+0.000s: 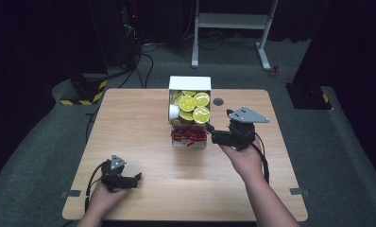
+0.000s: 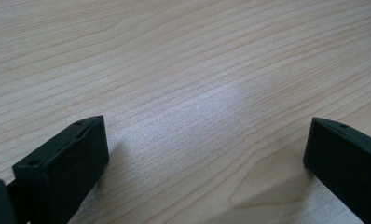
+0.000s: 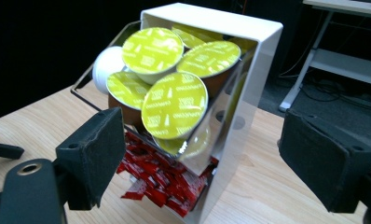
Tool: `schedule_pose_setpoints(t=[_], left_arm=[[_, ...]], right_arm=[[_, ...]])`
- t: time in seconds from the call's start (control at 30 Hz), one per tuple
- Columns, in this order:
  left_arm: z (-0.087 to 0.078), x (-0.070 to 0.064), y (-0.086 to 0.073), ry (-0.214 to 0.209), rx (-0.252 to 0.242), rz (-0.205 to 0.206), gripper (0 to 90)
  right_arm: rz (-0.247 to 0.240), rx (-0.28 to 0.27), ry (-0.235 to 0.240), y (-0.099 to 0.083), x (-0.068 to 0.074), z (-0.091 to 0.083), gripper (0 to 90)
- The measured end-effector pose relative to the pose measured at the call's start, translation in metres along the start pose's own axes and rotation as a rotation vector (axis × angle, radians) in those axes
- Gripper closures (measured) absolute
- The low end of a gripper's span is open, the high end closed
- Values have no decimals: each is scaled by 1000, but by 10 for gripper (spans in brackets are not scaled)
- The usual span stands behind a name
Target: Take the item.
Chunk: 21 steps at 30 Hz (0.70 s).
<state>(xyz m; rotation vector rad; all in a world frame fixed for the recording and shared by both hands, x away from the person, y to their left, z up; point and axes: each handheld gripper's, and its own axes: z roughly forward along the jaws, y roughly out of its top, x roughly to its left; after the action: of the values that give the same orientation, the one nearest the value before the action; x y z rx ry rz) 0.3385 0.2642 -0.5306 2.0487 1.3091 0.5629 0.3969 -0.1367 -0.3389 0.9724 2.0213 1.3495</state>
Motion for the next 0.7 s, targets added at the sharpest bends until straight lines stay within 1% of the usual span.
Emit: schedule_pose_setpoints(t=[0.27, 0.3, 0.33, 0.47, 0.7], left_arm=[[0, 0, 0, -4, 0, -4, 3], [0, 0, 0, 0, 0, 0, 4], [0, 0, 0, -2, 0, -2, 3], [0, 0, 0, 0, 0, 0, 3], [0, 0, 0, 0, 0, 0, 3]], right_arm=[[-5, 3, 17, 8, 5, 7, 155], [-8, 0, 16, 8, 5, 8, 155], [-3, -1, 18, 9, 6, 9, 157], [-13, -1, 24, 12, 7, 11, 160], [-10, -5, 37, 17, 10, 15, 165]])
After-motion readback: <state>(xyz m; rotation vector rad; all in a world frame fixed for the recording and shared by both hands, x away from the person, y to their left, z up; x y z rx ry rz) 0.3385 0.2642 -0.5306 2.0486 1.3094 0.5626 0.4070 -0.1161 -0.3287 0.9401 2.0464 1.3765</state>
